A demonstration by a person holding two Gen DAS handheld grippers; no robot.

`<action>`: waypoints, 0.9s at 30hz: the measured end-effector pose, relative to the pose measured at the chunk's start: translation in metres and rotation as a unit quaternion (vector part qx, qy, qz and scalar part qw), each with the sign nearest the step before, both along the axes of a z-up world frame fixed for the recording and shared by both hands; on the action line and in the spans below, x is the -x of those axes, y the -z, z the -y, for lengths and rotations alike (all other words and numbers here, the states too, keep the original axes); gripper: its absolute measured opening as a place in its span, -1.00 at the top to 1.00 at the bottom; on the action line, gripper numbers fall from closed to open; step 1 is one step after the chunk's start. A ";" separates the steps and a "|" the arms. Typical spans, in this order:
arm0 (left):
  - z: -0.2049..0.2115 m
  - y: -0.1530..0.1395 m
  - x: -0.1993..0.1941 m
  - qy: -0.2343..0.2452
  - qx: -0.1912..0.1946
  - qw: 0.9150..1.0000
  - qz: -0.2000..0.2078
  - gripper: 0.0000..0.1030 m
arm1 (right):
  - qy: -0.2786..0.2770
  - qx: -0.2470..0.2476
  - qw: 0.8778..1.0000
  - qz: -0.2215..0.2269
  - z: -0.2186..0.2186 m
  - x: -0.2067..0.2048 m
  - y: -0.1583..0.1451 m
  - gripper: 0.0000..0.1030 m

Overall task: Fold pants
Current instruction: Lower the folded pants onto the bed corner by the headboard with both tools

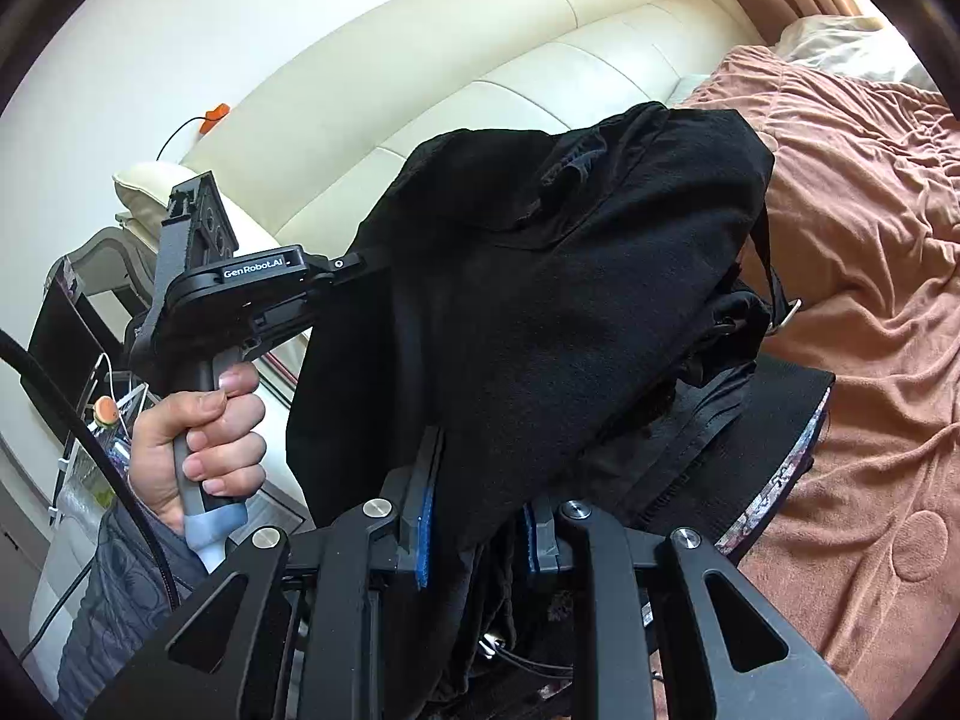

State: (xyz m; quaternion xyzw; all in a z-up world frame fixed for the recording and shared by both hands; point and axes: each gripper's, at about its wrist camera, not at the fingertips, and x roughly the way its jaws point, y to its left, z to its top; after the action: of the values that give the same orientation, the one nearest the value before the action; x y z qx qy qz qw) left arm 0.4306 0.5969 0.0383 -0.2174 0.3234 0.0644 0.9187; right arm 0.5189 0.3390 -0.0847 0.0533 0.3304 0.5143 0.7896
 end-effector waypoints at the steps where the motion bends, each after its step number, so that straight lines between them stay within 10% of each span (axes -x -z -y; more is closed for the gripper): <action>1: -0.001 0.005 -0.004 -0.002 0.000 1.000 -0.003 0.82 | 0.001 0.000 1.000 -0.002 -0.003 -0.005 0.004 0.64; 12: -0.016 0.045 -0.004 -0.075 -0.011 0.996 -0.055 0.18 | 0.028 0.056 0.997 -0.049 -0.010 -0.039 0.031 0.51; 27: 0.031 0.046 0.046 -0.044 -0.025 0.998 -0.047 0.17 | 0.022 0.117 0.991 0.067 -0.010 -0.006 -0.013 0.21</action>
State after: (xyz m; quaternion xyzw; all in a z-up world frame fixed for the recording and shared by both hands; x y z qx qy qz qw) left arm 0.3846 0.5659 -0.0077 -0.2054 0.3547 0.1232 0.9038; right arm 0.5251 0.3488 -0.0721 -0.0669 0.3337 0.4567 0.8220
